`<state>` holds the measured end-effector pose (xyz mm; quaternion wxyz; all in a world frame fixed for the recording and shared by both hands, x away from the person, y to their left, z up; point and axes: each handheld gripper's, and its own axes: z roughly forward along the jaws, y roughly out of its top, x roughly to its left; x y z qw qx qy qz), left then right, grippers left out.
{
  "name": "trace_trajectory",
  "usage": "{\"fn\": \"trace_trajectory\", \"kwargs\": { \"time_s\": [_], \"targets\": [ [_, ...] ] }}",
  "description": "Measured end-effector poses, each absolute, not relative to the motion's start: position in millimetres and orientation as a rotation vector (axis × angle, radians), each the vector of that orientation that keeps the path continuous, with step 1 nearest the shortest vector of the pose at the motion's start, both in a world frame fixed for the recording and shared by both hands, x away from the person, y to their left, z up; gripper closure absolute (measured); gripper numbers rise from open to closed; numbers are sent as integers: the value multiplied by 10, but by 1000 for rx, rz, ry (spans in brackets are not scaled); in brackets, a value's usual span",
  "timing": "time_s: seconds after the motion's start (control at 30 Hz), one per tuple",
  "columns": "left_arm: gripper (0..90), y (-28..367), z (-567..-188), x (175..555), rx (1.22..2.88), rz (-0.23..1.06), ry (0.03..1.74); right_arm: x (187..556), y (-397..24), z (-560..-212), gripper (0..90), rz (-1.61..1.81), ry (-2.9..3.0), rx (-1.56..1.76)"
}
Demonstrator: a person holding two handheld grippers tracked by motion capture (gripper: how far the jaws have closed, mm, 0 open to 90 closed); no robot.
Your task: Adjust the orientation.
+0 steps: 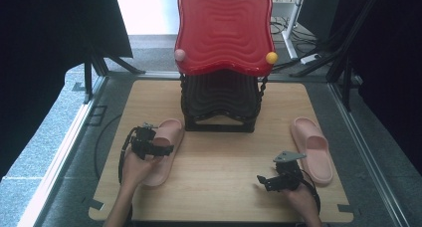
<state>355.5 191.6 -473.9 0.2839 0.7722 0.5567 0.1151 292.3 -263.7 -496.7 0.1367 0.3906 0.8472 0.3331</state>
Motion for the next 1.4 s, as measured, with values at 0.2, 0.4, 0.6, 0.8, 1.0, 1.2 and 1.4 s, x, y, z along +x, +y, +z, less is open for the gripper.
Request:
{"fn": "trace_trajectory", "kwargs": {
  "time_s": [0.2,0.4,0.6,0.8,1.0,1.2,1.4],
  "targets": [
    [0,1808,-4843,3652,2082,344,1618,2922,-2641,-4966,41,967,2452,1131],
    [40,1804,-4801,3699,2139,359,1609,2922,-2658,-4963,43,967,2447,1136],
    [58,2036,-4692,3788,2113,402,1580,2929,-2662,-4968,49,968,2450,1137],
    [57,2145,-4499,3897,2147,467,1517,2928,-2660,-4967,50,966,2449,1137],
    [55,2257,-4312,3952,2284,534,1400,2931,-2689,-4969,52,966,2442,1148],
    [56,2356,-4113,3931,2332,468,1269,2932,-2687,-4968,52,965,2445,1147],
    [58,2387,-3962,3851,2401,392,1104,2930,-2682,-4967,52,961,2446,1146]
  ]
}}
